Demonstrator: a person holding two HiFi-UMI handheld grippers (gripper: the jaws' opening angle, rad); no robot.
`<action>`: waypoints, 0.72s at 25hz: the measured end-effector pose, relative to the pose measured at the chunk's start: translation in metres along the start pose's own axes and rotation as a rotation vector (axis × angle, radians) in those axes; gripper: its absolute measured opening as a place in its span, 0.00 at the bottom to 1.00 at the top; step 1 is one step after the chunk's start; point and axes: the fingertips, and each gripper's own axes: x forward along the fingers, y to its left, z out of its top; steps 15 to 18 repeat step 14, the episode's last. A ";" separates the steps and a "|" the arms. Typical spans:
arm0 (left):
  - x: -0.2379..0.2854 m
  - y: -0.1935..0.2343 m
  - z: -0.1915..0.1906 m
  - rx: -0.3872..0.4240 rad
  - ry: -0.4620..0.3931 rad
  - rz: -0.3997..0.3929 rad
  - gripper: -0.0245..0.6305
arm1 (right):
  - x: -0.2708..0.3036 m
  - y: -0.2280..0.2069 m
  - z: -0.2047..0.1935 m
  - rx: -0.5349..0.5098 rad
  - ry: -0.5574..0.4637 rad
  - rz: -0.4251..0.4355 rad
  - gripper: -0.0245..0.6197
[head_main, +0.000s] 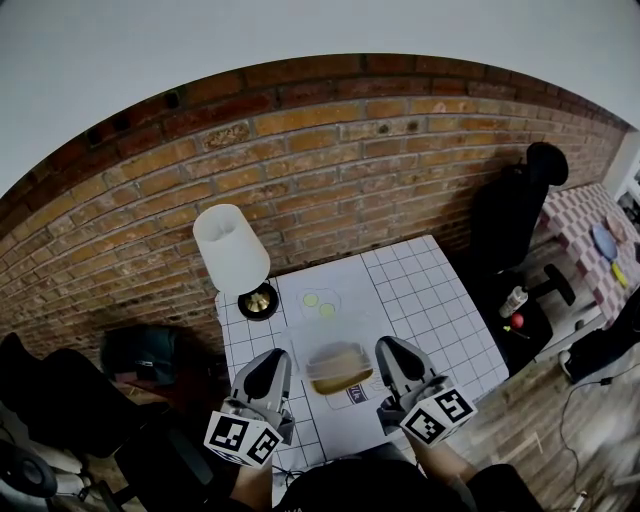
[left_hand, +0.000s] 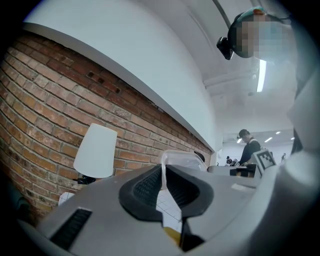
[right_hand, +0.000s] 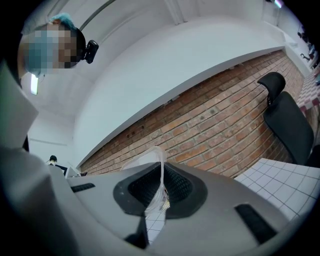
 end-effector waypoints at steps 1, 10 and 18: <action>0.000 0.000 0.000 0.000 0.000 0.001 0.09 | 0.000 0.000 0.000 0.000 0.001 0.000 0.06; -0.001 -0.001 -0.001 -0.006 -0.004 -0.002 0.09 | -0.002 0.000 -0.001 -0.002 0.003 -0.004 0.06; -0.002 -0.004 -0.003 -0.011 -0.002 0.002 0.09 | -0.005 -0.001 -0.002 -0.002 0.009 -0.006 0.06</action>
